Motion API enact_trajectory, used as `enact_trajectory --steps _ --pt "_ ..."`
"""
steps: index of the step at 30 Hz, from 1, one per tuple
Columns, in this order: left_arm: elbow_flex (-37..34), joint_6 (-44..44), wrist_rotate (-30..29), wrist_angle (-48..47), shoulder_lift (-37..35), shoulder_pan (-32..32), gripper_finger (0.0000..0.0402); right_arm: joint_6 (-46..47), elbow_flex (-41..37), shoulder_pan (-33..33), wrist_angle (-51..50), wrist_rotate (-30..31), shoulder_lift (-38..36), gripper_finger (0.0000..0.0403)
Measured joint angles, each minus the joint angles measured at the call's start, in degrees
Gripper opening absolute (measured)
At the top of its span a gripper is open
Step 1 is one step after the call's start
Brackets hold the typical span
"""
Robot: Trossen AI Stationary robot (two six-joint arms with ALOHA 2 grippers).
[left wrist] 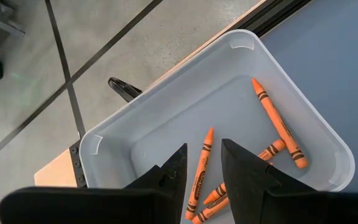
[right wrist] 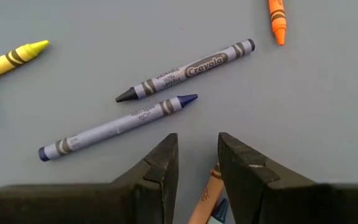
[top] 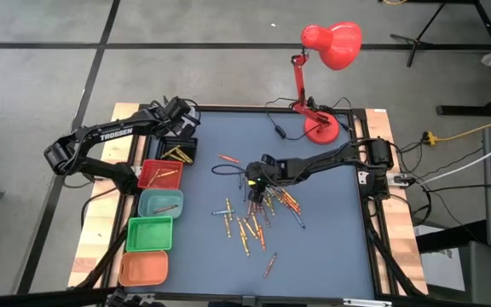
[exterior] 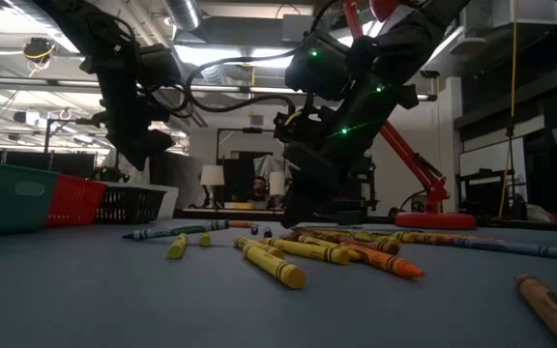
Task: Sort crayons
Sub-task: Put the brown crayon into the blue bin
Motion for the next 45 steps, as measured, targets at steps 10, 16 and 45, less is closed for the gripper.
enact_trajectory --steps 10,16,45 --pt "0.00 -0.04 0.00 0.00 0.00 0.00 0.0082 1.53 6.35 0.00 -11.03 1.12 0.00 0.0113" --pt "0.00 -0.07 0.00 0.00 0.00 0.00 0.0082 1.51 9.41 0.00 -17.91 1.44 0.00 0.0113" --pt "0.00 -0.04 0.00 0.00 0.00 -0.02 0.0082 4.96 3.83 -0.02 -12.02 0.96 0.53 0.0113"
